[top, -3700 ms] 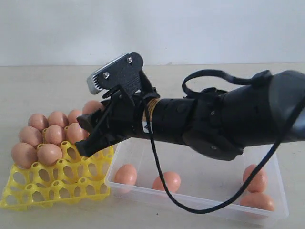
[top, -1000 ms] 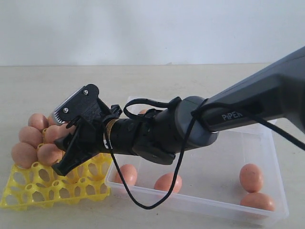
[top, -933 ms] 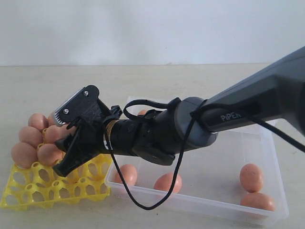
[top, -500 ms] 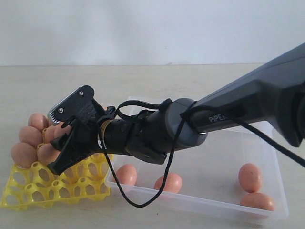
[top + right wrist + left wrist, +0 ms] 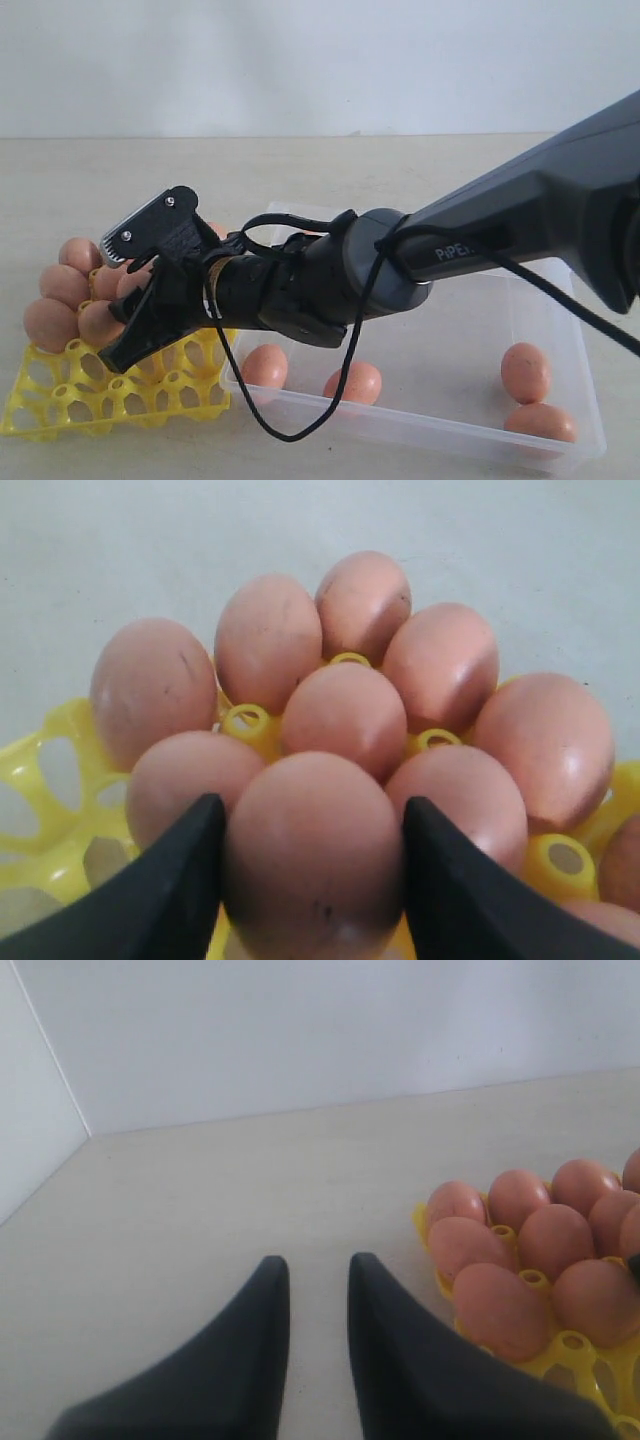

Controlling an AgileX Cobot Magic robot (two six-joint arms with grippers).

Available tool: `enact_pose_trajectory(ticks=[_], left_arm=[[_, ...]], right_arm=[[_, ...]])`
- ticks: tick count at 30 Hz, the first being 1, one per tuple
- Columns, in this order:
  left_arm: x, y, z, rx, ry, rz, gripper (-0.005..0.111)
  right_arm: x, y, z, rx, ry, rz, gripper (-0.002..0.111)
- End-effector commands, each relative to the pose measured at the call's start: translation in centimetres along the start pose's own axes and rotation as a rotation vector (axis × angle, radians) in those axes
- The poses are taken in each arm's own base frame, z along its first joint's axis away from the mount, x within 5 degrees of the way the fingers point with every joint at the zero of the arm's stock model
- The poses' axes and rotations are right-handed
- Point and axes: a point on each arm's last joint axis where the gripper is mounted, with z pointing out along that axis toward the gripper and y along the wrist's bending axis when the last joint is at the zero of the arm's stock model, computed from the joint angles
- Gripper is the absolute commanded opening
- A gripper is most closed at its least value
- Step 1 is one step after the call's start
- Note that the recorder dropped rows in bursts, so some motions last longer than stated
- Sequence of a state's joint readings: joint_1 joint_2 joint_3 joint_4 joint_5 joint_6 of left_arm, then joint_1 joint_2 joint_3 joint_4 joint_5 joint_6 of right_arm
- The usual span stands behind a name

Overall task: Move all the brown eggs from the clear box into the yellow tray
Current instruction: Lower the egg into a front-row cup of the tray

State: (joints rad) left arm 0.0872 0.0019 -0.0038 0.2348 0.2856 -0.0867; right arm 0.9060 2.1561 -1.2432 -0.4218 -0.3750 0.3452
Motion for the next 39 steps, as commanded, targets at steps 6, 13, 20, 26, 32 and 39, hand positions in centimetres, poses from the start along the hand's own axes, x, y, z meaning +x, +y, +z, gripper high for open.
enact_pose_trajectory(ticks=[6,13,20,26,32,39], left_arm=[[0.1,0.0,0.0,-0.001,0.000,-0.004,0.022],[0.1,0.0,0.0,-0.001,0.000,-0.004,0.022],[0.1,0.0,0.0,-0.001,0.000,-0.004,0.022],[0.1,0.0,0.0,-0.001,0.000,-0.004,0.022],[0.1,0.0,0.0,-0.001,0.000,-0.004,0.022],[0.1,0.0,0.0,-0.001,0.000,-0.004,0.022]], right_arm=[[0.1,0.0,0.0,0.007,0.025,0.011,0.000],[0.2,-0.1,0.0,0.010,0.039,0.007,0.003],[-0.1,-0.1,-0.2,0.011,0.033,-0.003,0.036],[-1.1,-0.1,-0.9,0.021,0.025,-0.008,0.054],[-0.8,-0.3,-1.1,0.042,0.089,-0.033,0.057],[-1.3,-0.2,-1.4,0.041,0.074,-0.037,0.057]])
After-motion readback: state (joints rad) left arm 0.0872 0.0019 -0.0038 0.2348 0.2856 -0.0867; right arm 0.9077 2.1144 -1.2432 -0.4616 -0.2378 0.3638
